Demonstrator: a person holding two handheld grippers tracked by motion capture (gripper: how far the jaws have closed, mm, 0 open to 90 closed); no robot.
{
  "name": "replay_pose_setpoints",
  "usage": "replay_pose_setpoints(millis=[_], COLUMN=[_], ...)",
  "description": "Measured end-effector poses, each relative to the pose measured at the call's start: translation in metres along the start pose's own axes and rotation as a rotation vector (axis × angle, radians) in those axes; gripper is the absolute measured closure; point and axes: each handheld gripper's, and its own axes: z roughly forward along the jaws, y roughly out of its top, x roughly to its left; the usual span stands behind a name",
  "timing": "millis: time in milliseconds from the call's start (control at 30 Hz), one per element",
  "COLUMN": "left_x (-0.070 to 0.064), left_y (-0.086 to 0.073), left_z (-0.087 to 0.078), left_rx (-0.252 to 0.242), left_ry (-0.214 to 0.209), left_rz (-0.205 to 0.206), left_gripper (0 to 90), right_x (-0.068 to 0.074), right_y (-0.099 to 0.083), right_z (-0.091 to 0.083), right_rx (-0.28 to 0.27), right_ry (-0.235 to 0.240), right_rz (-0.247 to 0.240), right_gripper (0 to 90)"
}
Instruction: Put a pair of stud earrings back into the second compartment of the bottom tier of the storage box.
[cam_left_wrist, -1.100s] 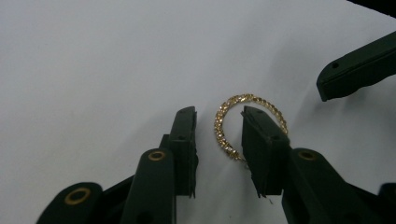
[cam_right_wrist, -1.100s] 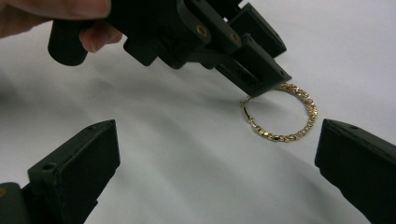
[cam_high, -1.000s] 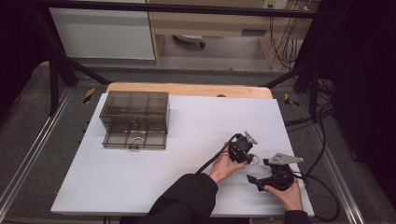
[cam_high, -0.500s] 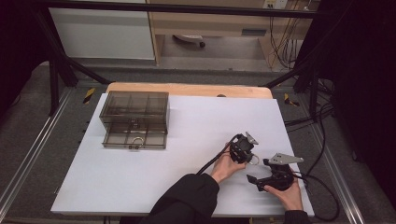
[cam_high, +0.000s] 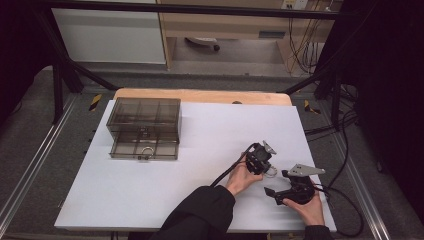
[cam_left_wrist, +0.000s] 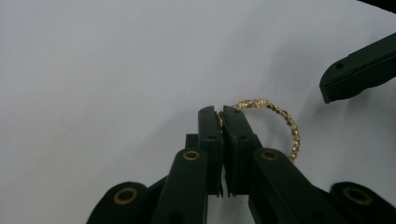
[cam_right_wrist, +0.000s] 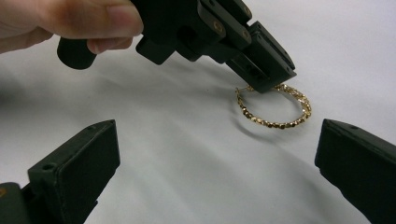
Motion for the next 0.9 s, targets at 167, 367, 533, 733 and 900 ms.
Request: replay_pose_setpoints(millis=[167,367,533,733,900], left_x=[0.003,0.007,0.017,0.028,0.041], left_y=[0.001,0.0,-0.006,-0.016,-0.033], left_z=[-0.007,-0.019,-0.039,-0.058,-0.082], left_rx=[0.002,-0.01,-0.021,-0.032,-0.034], left_ry=[-0.005,-0.002,0.01,0.016,0.034], left_rz=[-0.004,0.002,-0.007,-0.018,-0.035], left_gripper=[86.5,86.6,86.5,86.5,86.5], right_x=[0.0,0.0,0.0,0.0,0.0], right_y=[0.0,0.0,0.0,0.0,0.0], right_z=[0.0,0.0,0.0,0.0,0.0], right_rx=[0.001,0.003,0.005,0.004,0.006], right_ry=[-0.001,-0.002,-0.002,-0.003,-0.003], right_rz=[0.0,0.0,-0.002,0.001,0.0], right_gripper=[0.6,0.6,0.6,0.6,0.6])
